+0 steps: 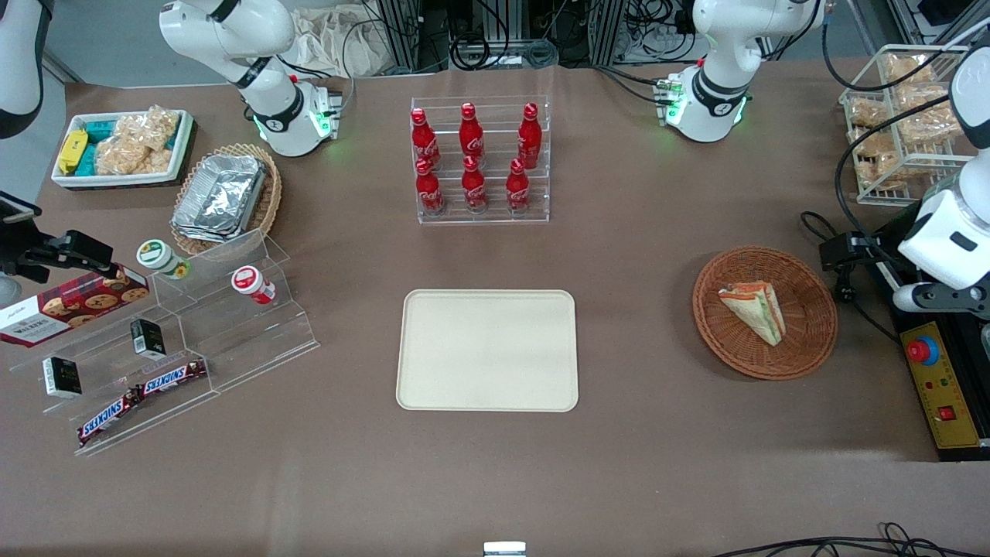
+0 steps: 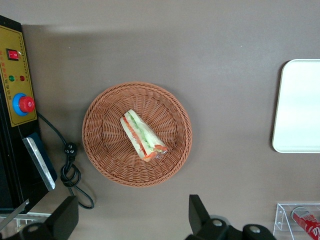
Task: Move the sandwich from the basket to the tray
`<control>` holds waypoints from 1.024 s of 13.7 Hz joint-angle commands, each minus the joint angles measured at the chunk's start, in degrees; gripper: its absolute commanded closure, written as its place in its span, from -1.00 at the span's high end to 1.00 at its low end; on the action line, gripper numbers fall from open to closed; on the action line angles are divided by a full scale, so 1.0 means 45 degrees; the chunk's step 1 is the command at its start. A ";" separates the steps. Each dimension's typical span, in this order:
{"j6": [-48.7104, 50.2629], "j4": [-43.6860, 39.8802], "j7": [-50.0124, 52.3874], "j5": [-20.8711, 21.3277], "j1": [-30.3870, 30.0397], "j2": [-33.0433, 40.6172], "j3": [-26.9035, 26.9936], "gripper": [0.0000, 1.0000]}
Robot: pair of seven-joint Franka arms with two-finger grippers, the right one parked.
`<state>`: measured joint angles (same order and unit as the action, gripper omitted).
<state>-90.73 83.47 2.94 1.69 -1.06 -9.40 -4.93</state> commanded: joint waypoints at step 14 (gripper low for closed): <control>0.0300 0.1777 0.0071 0.0015 -0.0701 0.0505 0.0022 0.98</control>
<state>-88.38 86.25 3.21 1.69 -2.60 -9.36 -4.50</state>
